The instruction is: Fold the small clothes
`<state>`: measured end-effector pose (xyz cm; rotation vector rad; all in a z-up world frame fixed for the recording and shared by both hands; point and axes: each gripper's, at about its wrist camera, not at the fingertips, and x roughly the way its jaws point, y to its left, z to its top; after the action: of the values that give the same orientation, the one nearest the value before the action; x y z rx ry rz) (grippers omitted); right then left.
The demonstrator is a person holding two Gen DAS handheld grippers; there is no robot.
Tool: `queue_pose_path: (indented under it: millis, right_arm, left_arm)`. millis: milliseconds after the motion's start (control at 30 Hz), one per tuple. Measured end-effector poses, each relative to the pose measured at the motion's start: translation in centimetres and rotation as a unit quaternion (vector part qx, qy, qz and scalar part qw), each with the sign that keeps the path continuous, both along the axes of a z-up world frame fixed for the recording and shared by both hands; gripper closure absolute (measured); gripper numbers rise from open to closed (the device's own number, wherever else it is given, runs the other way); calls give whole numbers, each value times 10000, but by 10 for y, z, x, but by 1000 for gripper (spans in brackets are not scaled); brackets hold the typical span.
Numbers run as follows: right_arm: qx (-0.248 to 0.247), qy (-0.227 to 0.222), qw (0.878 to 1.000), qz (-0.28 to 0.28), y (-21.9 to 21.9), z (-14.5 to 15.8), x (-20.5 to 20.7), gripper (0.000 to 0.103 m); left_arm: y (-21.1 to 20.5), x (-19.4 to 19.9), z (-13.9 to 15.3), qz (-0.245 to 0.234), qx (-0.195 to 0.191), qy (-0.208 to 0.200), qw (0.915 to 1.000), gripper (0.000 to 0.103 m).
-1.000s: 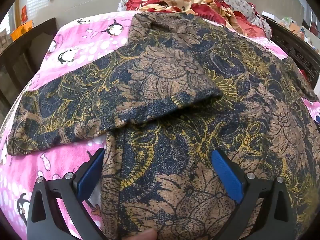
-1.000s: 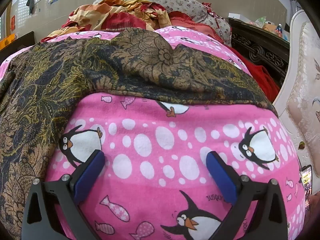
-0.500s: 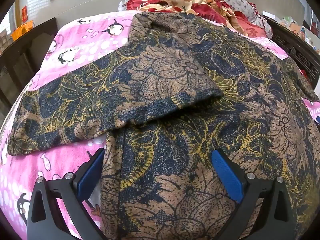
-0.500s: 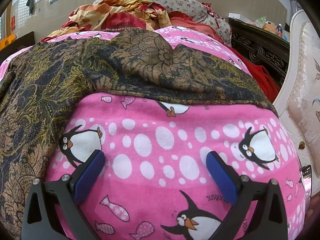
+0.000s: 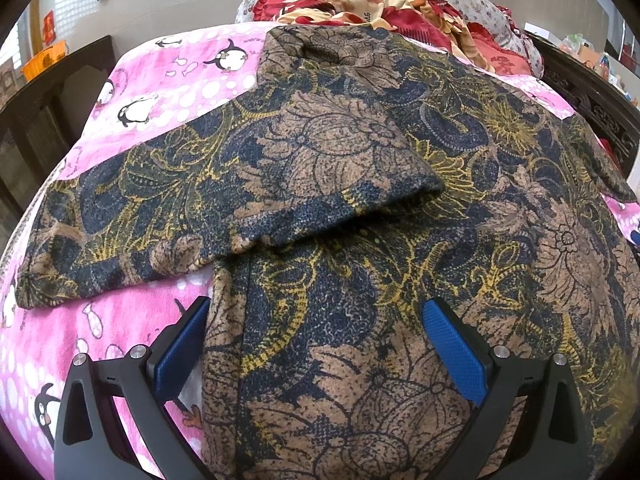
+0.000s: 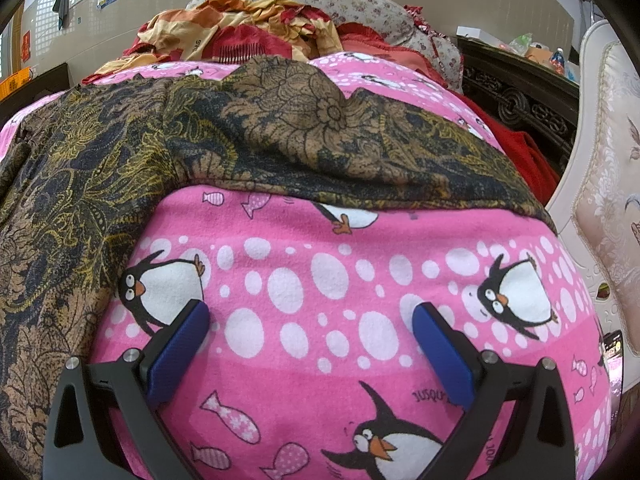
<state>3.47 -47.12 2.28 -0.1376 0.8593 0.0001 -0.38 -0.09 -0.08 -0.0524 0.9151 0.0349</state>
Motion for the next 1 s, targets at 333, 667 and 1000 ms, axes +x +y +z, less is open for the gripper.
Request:
queue_pose_path:
  millis: [333,667,1000]
  right_arm:
    - [-5,499,9985,-223,7,7,5,0]
    - [1151,82,9932,-148,68,86,-101,0]
    - [1833,-575,9807,372,185,89,-94,0]
  left_arm:
    - [1,3,3,-12,-136,39,9999,15]
    - [5,5,3,-13,-114,108,9999,15]
    - [6,3,3,-44,-290,122,9995,16]
